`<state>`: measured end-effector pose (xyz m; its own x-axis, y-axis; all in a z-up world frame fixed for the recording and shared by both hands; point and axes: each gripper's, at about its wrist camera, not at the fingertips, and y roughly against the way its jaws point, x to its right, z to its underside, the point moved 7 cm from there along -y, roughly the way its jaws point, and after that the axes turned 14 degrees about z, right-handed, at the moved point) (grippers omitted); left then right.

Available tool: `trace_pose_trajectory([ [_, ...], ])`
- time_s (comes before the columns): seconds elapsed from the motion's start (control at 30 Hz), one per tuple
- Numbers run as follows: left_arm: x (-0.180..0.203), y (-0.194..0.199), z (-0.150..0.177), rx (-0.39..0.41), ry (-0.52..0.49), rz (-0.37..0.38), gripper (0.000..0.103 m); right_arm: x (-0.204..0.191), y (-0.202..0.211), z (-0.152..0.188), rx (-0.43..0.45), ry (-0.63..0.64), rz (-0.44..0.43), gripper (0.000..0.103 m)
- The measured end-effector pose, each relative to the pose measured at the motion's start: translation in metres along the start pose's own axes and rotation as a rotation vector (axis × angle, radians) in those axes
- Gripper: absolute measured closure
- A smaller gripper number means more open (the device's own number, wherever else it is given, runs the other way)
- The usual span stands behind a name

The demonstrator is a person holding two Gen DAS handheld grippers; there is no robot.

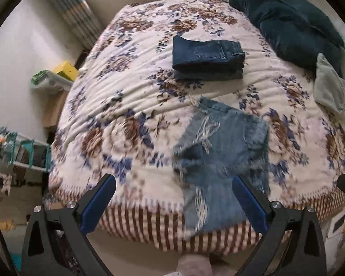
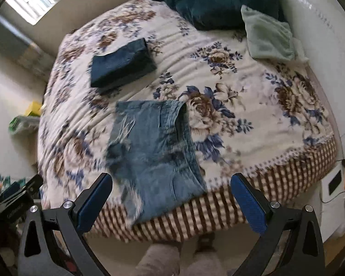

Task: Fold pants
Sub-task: 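Lower both grippers to the shorts' waistband and close on it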

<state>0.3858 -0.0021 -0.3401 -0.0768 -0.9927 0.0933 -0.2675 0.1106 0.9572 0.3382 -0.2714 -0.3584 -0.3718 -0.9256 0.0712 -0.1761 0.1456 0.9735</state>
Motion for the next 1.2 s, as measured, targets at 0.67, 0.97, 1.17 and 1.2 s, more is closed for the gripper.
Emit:
trace_pose_trajectory([
  [0.67, -0.017, -0.356, -0.143, -0.224, -0.076, 0.267, 0.048, -0.088, -0.4, -0.158, -0.282, 0.188, 0.022, 0.0],
  [0.97, 0.007, -0.391, -0.157, -0.266, -0.16, 0.376, 0.087, -0.107, -0.458, -0.164, -0.376, 0.32, -0.12, 0.034],
  [1.17, 0.021, -0.361, -0.159, -0.19, -0.192, 0.327, 0.094, -0.112, -0.441, -0.164, -0.338, 0.273, -0.145, 0.07],
  [1.2, 0.021, -0.356, -0.159, -0.179, -0.188, 0.322, 0.094, -0.113, -0.436, -0.164, -0.328, 0.273, -0.133, 0.071],
])
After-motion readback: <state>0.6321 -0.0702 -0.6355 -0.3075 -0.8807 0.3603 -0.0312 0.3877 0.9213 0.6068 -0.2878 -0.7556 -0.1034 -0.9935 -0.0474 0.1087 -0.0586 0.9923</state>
